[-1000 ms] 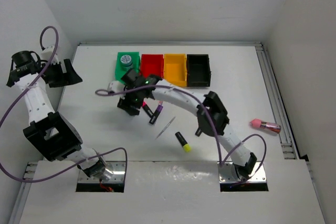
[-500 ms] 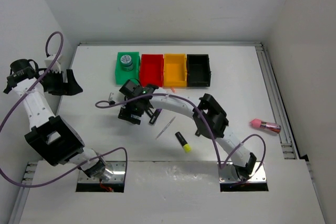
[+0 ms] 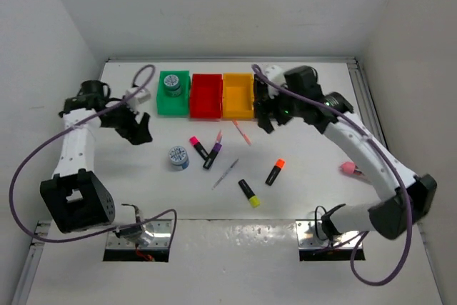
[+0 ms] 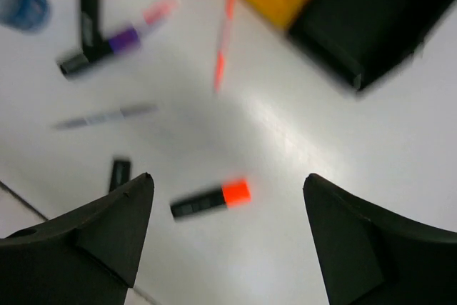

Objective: Sort the stationery into containers
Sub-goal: Place the storage box at the center of the board, then pick up the storage box at the center of the board.

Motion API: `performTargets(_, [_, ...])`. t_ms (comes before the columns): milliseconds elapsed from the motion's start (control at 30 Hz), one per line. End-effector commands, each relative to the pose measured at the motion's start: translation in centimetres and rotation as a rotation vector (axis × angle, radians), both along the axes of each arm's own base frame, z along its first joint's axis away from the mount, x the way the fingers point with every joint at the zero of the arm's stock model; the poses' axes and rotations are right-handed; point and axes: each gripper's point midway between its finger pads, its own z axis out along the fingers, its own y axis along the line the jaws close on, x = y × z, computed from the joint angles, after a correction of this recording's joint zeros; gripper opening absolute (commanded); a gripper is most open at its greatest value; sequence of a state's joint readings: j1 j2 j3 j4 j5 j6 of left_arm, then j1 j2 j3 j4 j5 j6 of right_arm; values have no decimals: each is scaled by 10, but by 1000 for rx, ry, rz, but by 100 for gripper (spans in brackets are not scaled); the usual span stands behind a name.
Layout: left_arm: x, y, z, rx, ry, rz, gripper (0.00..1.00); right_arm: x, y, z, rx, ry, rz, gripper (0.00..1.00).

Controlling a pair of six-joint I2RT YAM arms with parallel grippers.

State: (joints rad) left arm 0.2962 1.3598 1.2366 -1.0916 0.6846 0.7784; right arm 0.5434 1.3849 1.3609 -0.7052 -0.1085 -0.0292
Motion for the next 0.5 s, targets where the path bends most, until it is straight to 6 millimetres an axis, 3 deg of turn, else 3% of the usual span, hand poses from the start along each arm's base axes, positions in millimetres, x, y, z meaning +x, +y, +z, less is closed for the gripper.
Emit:
performTargets(0, [3,-40,-13,101,-53,-148,82,-48,-71,-79,-55,276,-183,84])
performTargets(67, [7,-56,-22,128,-69,-176,82,-53,-105,-84,-47,293,-278,84])
performTargets(100, [4,-73,-28,151,-68,-233,82,-60,-116,-81,-39,284,-305,84])
performTargets(167, [2,-88,-42,166,-53,-276,82,-68,-136,-89,-32,304,-366,84])
performTargets(200, [-1,-101,-51,175,-33,-312,82,-73,-142,-88,-23,298,-385,84])
performTargets(300, [-1,-116,-65,208,-12,-336,80,-77,-154,-87,5,303,-439,84])
performTargets(467, [11,-125,-83,280,-3,-318,79,-81,-160,-85,59,334,-488,83])
